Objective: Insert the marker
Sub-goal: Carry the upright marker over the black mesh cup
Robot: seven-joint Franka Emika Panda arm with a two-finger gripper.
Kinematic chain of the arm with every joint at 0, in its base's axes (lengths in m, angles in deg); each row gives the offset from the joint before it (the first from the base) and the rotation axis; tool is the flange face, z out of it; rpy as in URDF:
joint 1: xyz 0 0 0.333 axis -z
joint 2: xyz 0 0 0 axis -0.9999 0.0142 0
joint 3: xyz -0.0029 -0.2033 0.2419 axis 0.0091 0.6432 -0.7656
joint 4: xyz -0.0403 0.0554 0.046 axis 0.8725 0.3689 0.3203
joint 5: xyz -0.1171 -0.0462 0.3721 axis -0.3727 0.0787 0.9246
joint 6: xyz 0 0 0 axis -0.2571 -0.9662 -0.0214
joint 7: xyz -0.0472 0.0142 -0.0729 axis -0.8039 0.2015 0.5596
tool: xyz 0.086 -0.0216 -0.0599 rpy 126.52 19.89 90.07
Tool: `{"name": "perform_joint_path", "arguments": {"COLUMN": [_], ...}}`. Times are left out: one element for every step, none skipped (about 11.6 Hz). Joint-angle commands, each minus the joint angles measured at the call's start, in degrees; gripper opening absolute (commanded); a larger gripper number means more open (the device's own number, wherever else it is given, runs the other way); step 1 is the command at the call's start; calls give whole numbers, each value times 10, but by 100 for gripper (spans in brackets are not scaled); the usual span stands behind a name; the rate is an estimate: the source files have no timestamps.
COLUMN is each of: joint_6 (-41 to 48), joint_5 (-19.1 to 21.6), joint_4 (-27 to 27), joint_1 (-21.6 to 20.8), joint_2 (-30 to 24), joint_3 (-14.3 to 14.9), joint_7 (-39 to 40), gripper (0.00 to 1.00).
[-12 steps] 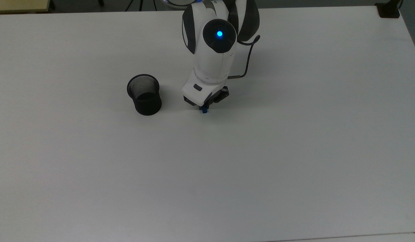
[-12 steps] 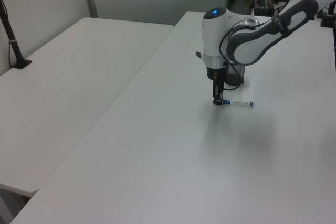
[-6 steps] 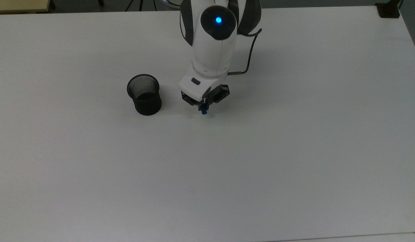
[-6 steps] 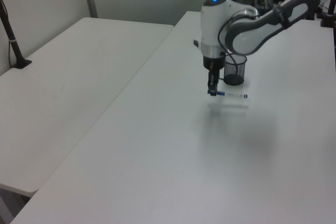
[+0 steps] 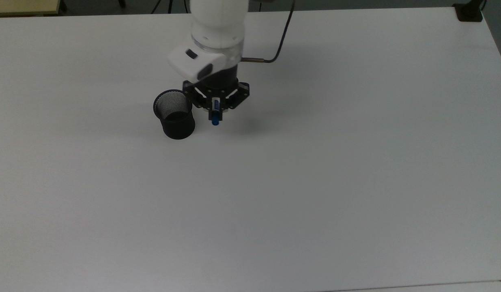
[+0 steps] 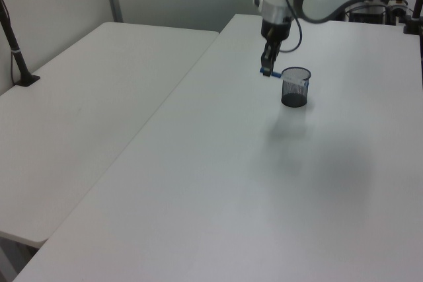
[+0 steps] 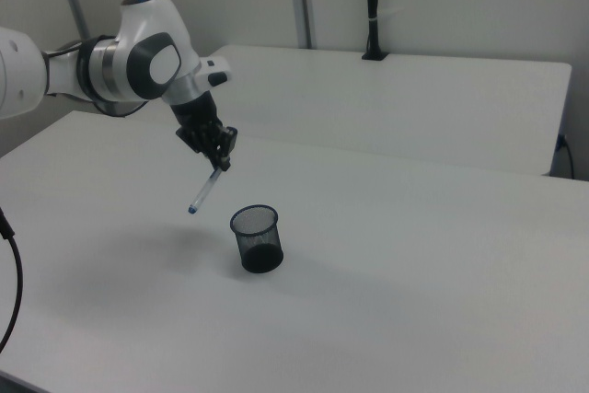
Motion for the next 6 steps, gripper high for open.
{"name": "perform_joint_path", "arguments": {"joint_6": [-88, -105, -116, -137, -171, -203], "joint_5": [-4, -4, -4, -4, -8, -9], "joint_4": [-52, -64, -70, -89, -119, -146], "joint_1": [40, 55, 66, 74, 76, 78], "joint_2": [-67, -79, -83, -90, -100, -109], "joint_3": [-1, -2, -1, -1, -1, -1], "joint_7": [-15, -12, -11, -10, -10, -10], "gripper": [9, 8, 4, 2, 2, 2]}}
